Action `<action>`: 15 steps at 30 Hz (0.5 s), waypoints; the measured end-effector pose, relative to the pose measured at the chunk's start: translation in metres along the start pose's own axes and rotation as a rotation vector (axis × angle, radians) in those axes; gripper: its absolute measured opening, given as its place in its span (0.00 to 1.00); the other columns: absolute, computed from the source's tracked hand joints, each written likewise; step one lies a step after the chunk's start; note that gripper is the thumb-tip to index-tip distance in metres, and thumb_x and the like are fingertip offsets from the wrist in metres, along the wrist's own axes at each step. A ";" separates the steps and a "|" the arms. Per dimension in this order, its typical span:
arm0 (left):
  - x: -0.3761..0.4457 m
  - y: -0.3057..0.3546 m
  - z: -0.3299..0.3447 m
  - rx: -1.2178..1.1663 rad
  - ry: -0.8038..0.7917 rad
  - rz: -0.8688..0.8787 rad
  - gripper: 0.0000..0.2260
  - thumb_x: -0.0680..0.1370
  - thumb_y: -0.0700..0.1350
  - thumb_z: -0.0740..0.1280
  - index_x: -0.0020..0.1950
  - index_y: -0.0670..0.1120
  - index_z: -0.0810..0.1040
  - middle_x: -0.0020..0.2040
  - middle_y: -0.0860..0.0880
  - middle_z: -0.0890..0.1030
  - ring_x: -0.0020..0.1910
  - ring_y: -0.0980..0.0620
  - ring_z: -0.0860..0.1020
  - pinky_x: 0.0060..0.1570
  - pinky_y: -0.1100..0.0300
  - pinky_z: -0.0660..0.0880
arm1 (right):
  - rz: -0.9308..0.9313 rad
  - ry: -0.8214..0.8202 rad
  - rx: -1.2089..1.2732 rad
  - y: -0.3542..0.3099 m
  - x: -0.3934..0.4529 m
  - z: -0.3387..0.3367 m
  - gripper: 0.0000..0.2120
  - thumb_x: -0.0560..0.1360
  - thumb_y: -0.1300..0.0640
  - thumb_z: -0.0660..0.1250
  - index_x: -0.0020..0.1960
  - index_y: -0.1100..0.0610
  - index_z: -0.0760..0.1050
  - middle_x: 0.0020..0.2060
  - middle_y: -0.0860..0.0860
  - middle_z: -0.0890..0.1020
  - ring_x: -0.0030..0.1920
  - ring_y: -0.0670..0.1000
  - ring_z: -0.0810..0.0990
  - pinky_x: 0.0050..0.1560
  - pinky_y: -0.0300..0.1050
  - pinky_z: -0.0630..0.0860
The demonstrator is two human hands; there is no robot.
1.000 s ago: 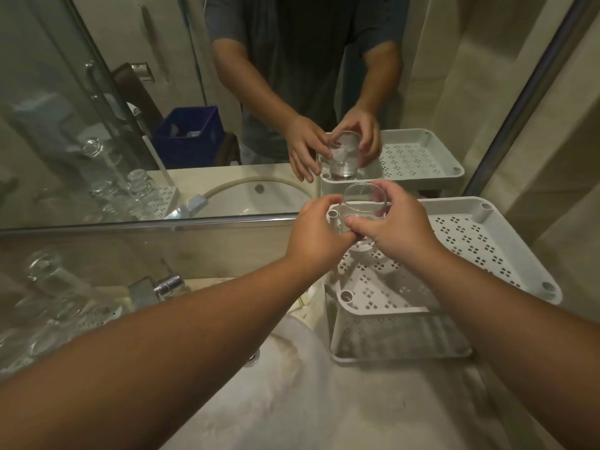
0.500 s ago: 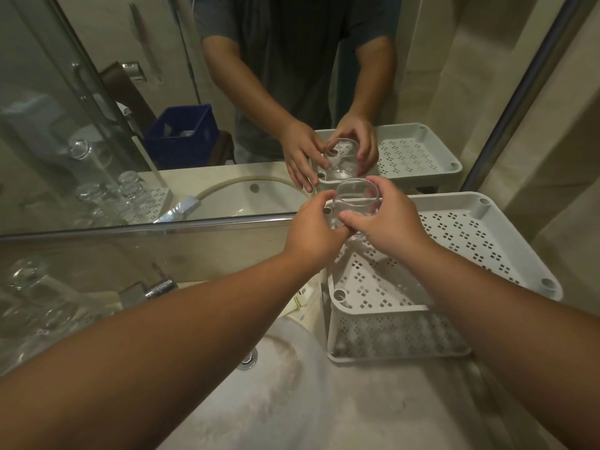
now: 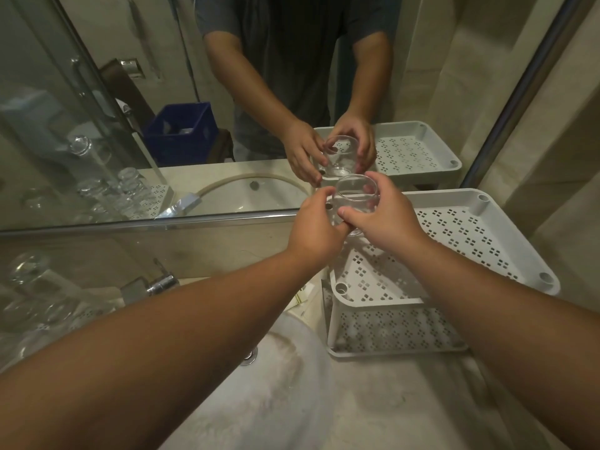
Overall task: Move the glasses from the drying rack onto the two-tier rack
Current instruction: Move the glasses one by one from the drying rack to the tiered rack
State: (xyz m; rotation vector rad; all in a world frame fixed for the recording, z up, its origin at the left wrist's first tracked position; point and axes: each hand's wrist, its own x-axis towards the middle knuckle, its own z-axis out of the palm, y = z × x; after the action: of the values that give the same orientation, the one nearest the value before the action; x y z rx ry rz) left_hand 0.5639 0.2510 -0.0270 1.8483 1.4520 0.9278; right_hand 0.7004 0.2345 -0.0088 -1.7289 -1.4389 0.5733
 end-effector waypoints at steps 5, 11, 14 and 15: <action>-0.005 -0.001 0.005 -0.001 -0.023 -0.028 0.33 0.77 0.52 0.72 0.78 0.50 0.63 0.75 0.49 0.70 0.72 0.50 0.69 0.64 0.60 0.67 | 0.000 0.007 0.040 0.005 -0.004 0.002 0.39 0.68 0.43 0.76 0.74 0.44 0.64 0.64 0.44 0.76 0.60 0.47 0.76 0.55 0.42 0.72; -0.010 -0.002 0.005 -0.059 -0.064 -0.106 0.35 0.77 0.57 0.70 0.79 0.49 0.60 0.76 0.49 0.69 0.74 0.48 0.68 0.69 0.50 0.70 | 0.015 0.006 0.120 0.009 -0.010 0.006 0.39 0.70 0.44 0.75 0.76 0.41 0.60 0.69 0.42 0.73 0.66 0.48 0.74 0.65 0.52 0.73; -0.011 0.001 0.003 -0.060 -0.063 -0.115 0.34 0.77 0.57 0.70 0.79 0.50 0.61 0.75 0.50 0.70 0.72 0.48 0.70 0.68 0.50 0.71 | 0.020 -0.010 0.118 0.011 -0.010 0.006 0.39 0.71 0.44 0.75 0.76 0.40 0.58 0.68 0.43 0.73 0.66 0.48 0.74 0.64 0.50 0.73; -0.011 0.002 0.002 -0.058 -0.067 -0.117 0.34 0.77 0.57 0.70 0.79 0.50 0.61 0.75 0.50 0.71 0.72 0.48 0.70 0.67 0.50 0.71 | 0.023 -0.018 0.119 0.011 -0.010 0.006 0.40 0.70 0.43 0.75 0.76 0.39 0.58 0.68 0.44 0.74 0.65 0.48 0.74 0.63 0.49 0.74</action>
State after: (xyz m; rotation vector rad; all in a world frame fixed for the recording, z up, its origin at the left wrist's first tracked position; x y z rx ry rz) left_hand 0.5649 0.2401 -0.0286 1.7170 1.4605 0.8344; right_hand 0.7003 0.2265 -0.0222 -1.6526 -1.3706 0.6747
